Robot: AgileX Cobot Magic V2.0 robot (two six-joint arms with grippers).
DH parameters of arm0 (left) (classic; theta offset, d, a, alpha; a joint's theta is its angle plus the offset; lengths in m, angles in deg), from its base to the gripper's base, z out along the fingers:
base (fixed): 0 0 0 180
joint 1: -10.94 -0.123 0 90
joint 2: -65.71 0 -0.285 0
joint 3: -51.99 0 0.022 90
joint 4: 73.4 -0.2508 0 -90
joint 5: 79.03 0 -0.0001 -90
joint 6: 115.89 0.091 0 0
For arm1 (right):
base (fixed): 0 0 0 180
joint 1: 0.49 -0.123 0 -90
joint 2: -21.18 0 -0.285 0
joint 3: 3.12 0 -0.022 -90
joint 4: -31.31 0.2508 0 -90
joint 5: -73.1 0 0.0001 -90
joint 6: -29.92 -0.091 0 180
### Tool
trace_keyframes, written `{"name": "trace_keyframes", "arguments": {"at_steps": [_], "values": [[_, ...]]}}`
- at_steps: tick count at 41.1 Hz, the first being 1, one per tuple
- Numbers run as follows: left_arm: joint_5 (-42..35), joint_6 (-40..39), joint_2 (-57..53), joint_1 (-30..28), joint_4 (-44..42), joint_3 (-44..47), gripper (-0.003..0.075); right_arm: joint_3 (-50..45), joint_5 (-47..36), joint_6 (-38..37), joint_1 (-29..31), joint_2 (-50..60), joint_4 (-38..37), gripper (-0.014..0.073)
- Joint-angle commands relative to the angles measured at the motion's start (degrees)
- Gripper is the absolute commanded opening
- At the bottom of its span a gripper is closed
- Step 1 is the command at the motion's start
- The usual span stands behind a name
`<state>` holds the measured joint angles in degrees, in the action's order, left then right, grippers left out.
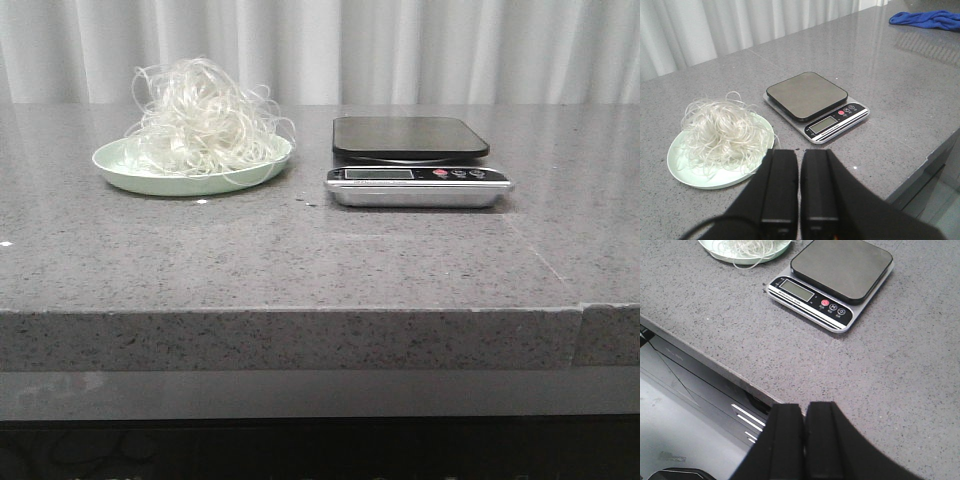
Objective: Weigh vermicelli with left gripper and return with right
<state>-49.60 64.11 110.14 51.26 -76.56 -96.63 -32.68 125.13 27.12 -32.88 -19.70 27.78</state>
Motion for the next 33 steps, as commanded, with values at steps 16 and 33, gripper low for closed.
{"name": "trace_keyframes", "arguments": {"at_steps": [16, 33], "values": [[-8.57, -0.64, -5.67, -9.98, 0.64, 2.65, 0.0144, 1.28, -2.92, 0.37, 0.24, -0.07, -0.93, 0.0159], [-21.63, -0.64, -27.63, -32.24, 0.59, 29.52, 0.0144, 1.28, -2.92, 0.37, 0.24, -0.07, -0.93, 0.0159]]}}
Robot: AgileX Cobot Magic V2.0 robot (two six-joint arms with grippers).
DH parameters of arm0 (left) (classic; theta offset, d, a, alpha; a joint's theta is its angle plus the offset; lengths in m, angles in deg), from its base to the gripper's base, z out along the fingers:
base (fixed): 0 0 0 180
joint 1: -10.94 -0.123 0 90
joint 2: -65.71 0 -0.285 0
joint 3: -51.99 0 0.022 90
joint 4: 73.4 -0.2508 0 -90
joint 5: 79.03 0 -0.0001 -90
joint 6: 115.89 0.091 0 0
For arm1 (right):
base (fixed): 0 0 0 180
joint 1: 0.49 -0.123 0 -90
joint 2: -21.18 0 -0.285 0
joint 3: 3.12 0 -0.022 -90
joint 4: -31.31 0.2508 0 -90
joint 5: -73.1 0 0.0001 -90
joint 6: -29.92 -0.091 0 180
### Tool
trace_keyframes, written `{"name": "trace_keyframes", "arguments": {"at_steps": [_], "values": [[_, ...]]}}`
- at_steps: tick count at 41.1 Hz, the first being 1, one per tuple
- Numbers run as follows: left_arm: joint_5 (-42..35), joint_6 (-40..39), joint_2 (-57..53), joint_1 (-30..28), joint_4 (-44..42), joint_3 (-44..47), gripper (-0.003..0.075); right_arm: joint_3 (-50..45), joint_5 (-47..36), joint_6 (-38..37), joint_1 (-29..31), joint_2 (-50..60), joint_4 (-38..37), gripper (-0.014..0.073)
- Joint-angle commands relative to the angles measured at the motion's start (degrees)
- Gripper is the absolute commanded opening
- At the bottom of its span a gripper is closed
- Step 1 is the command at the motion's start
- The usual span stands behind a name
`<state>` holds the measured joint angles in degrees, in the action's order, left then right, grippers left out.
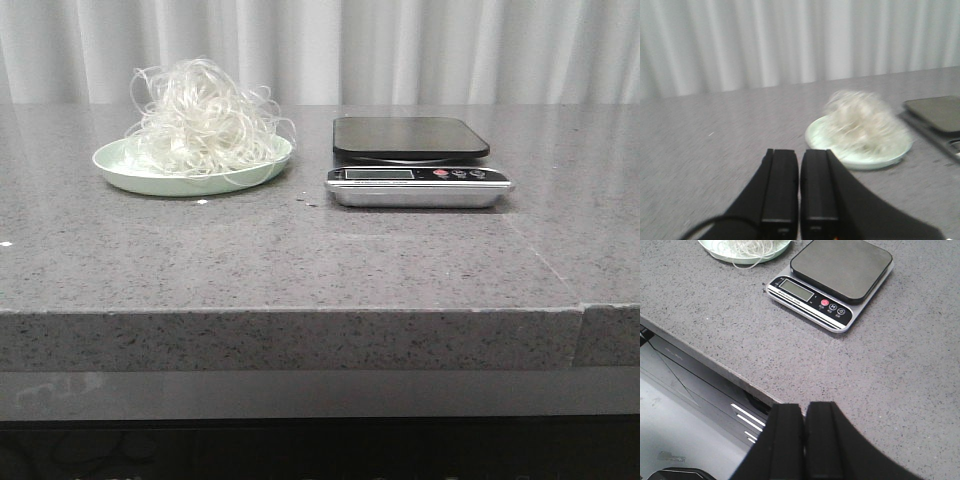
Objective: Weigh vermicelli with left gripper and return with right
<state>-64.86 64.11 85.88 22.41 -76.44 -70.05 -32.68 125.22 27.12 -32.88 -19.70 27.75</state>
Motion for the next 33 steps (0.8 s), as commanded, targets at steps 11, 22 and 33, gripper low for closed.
{"name": "trace_keyframes", "arguments": {"at_steps": [11, 22, 33], "values": [[-12.66, -0.64, -12.34, -9.38, 0.6, 15.15, 0.0144, 1.28, -3.02, 0.37, 0.24, -0.07, -0.89, 0.0159], [-16.37, -0.64, -13.85, -10.86, 3.62, 19.78, 0.0144, 1.28, -2.96, 0.37, 0.24, -0.07, -0.89, 0.0159], [-18.48, -0.64, -13.74, -10.96, 3.57, 19.78, 0.0144, 1.28, -2.97, 0.37, 0.24, -0.07, -0.89, 0.0159]]}}
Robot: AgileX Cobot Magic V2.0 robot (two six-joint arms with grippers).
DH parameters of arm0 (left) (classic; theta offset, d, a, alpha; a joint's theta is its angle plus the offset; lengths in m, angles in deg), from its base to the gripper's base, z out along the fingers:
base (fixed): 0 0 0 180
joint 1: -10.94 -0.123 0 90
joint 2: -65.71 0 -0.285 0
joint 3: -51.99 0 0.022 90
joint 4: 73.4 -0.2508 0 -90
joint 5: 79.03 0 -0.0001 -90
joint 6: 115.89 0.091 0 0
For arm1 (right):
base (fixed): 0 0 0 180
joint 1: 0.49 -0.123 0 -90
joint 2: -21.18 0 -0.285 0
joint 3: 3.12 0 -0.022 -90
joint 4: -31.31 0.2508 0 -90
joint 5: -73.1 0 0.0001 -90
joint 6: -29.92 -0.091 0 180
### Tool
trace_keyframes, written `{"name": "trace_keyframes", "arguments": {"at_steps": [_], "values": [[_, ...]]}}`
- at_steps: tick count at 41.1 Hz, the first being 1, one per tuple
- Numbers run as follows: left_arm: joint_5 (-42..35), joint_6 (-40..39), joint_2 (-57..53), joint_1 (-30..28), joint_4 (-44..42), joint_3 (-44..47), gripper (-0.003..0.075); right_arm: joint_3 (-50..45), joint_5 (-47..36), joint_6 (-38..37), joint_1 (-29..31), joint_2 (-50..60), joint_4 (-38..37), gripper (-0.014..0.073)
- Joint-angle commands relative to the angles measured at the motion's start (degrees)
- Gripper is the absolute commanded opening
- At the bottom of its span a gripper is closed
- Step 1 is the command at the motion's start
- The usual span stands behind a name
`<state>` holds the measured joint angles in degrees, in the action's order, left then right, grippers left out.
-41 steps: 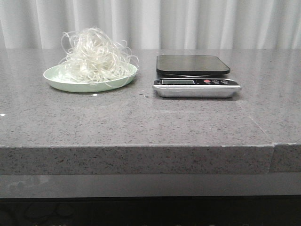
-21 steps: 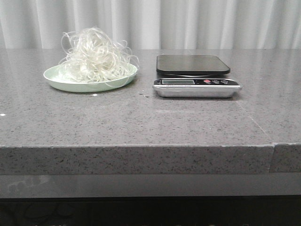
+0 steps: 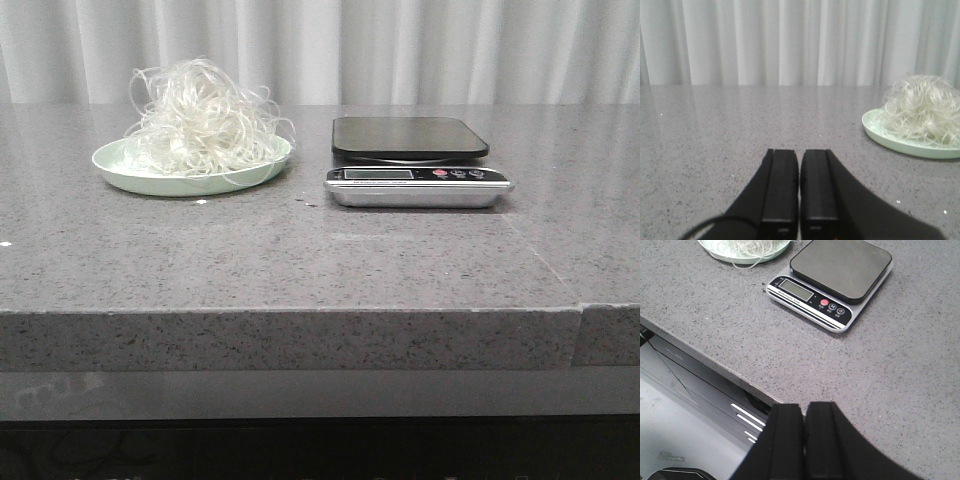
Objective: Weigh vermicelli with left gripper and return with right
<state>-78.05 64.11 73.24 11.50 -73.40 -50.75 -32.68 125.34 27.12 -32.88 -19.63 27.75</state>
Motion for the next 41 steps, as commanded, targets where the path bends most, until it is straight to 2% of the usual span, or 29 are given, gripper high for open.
{"name": "trace_keyframes", "arguments": {"at_steps": [1, 36, 41], "values": [[-5.3, -0.64, -1.11, -0.05, 0.53, 0.48, 0.0144, 1.28, -3.09, 0.37, 0.24, -0.15, -0.89, 0.0159], [-5.3, -0.64, -1.11, -0.05, 0.53, 0.48, 0.0144, 1.23, -3.01, 0.37, 0.24, -0.04, -0.82, 0.0159], [-5.3, -0.64, -1.11, -0.05, 0.53, 0.48, 0.0144, -0.07, -4.87, 0.37, 4.1, 1.74, -0.8, 0.0159]]}}
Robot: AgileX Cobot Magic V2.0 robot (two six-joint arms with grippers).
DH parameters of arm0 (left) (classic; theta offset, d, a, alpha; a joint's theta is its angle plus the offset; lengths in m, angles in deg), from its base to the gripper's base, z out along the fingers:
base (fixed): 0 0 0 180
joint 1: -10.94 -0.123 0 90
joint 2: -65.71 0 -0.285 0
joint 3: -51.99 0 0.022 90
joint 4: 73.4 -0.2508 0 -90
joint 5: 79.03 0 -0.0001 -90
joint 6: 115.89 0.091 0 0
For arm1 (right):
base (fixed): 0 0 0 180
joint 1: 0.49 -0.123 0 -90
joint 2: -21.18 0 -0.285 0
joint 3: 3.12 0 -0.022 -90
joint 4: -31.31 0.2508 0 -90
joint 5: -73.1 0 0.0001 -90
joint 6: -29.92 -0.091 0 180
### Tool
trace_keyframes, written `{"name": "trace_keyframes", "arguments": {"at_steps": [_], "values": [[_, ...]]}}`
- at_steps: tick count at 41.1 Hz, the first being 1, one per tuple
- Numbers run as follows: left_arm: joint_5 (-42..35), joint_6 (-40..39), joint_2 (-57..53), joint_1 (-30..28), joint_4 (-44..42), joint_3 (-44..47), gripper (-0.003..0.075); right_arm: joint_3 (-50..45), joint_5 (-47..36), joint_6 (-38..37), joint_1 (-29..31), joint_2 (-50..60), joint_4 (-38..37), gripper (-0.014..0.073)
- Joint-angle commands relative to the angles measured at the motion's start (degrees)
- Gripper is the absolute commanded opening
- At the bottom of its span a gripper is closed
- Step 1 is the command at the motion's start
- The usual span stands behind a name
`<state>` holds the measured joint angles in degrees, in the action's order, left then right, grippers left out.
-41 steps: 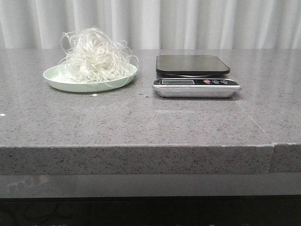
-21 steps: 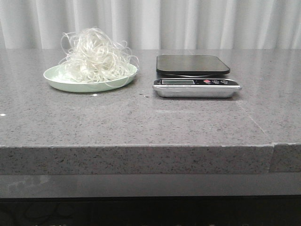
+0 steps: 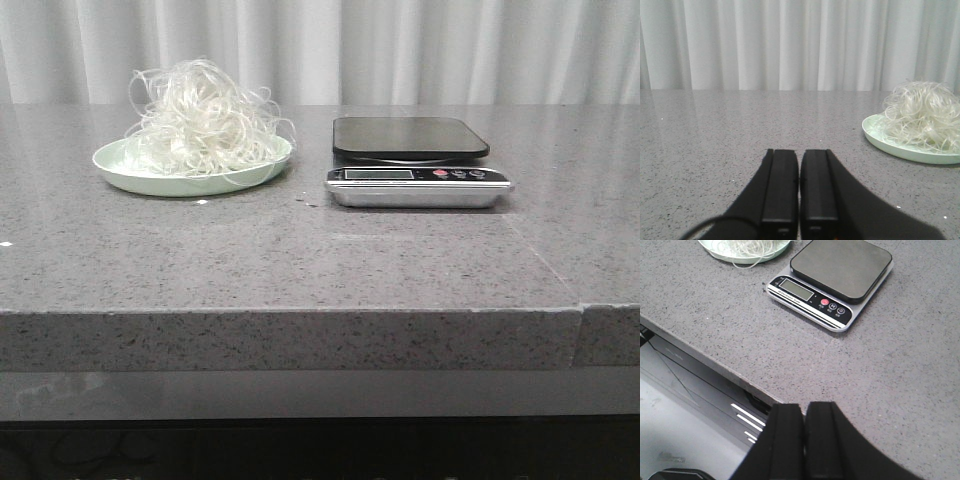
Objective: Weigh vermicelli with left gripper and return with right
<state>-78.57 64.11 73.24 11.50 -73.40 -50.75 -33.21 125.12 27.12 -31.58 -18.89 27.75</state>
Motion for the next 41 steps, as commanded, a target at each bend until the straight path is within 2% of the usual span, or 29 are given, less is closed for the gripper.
{"name": "trace_keyframes", "arguments": {"at_steps": [1, 11, 18, 31, 36, 41], "values": [[-4.77, -0.64, -1.11, -0.05, 0.53, 0.48, 0.0144, -0.11, -5.69, 0.37, 4.42, 2.01, -0.8, 0.0159], [-4.77, -0.64, -1.11, -0.05, 0.53, 0.48, 0.0144, -15.0, -26.74, 0.37, 19.22, 16.07, -0.56, 0.0159], [-4.77, -0.64, -1.11, -0.05, 0.53, 0.48, 0.0144, -27.35, -38.98, 0.37, 24.91, 24.94, -0.56, 0.0159], [-4.77, -0.64, -1.11, -0.05, 0.53, 0.48, 0.0144, -44.58, -50.54, 0.37, 27.98, 33.68, 0.31, 0.0159], [-4.77, -0.64, -1.11, -0.05, 0.53, 0.48, 0.0144, -48.39, -54.72, 0.37, 28.01, 33.78, 0.36, 0.0159], [-4.77, -0.64, -1.11, -0.05, 0.53, 0.48, 0.0144, -48.23, -54.44, 0.37, 28.01, 33.78, 0.36, 0.0159]]}}
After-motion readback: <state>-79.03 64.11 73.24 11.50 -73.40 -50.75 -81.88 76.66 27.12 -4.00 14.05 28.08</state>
